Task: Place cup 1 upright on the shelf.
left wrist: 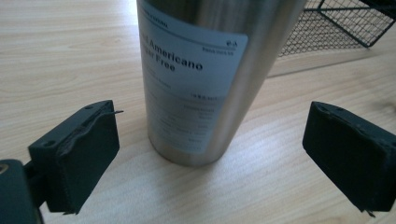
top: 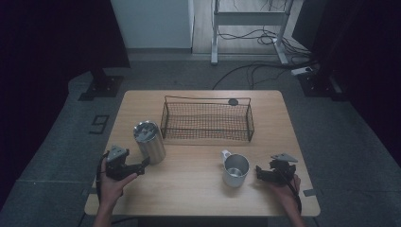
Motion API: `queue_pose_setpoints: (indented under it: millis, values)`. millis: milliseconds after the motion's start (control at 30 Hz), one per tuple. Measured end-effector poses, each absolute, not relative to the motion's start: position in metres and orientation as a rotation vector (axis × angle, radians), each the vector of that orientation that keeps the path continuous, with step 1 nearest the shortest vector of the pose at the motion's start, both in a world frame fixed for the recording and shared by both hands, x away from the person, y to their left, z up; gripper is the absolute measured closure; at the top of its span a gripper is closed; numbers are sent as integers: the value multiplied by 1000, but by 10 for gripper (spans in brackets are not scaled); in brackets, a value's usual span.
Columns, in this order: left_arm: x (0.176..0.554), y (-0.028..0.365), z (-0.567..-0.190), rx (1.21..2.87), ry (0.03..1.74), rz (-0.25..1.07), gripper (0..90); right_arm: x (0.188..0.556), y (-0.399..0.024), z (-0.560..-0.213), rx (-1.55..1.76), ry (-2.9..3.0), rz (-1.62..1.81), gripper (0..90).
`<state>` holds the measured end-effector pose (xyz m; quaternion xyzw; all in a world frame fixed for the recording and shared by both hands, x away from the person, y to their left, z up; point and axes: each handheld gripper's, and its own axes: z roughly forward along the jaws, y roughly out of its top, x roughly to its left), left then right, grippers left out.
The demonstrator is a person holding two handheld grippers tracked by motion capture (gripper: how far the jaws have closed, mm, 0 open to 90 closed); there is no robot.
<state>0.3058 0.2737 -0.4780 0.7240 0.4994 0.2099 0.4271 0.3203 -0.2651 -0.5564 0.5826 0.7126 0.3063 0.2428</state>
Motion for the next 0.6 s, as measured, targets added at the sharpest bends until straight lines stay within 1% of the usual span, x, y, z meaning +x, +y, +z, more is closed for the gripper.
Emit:
queue_pose_setpoints:
  millis: [333, 600]
  values:
    - [322, 267, -477, 1823, 1236, 519, 22, 320, -265, -556, 1596, 1941, 839, 30]
    - [335, 268, -481, 1798, 1252, 527, 18, 320, -265, -556, 1597, 1941, 839, 31]
